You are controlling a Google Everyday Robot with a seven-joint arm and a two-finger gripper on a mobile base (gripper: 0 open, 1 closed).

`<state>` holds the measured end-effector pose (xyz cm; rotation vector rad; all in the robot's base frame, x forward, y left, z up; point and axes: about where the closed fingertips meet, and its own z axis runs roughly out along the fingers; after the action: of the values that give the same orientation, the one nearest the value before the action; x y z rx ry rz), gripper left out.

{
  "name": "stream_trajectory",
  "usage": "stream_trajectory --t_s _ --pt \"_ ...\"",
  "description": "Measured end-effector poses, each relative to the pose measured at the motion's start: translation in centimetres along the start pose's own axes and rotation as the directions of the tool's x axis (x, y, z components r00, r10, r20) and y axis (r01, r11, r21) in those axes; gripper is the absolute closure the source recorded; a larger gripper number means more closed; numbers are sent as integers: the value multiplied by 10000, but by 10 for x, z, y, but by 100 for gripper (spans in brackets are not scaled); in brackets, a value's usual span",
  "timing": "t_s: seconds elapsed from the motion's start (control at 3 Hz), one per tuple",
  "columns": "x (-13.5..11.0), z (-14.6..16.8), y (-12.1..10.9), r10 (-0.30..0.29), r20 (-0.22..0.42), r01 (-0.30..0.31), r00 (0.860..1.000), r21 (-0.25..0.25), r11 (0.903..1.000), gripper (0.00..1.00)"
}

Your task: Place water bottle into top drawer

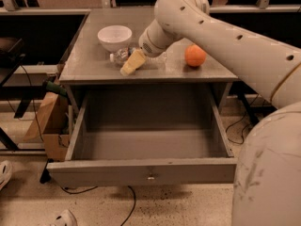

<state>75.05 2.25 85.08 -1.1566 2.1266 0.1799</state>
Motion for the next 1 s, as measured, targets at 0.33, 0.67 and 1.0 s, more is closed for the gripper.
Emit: stream_trajectory --t_s 0.33,0.67,1.0 --pt "1 3 -2 -214 -14 214 9998 -112 9997 19" --pt "3 -3 -7 -476 0 476 9989 -206 9987 50" --pt "5 -7 -9 -609 72 611 9981 -250 9978 73"
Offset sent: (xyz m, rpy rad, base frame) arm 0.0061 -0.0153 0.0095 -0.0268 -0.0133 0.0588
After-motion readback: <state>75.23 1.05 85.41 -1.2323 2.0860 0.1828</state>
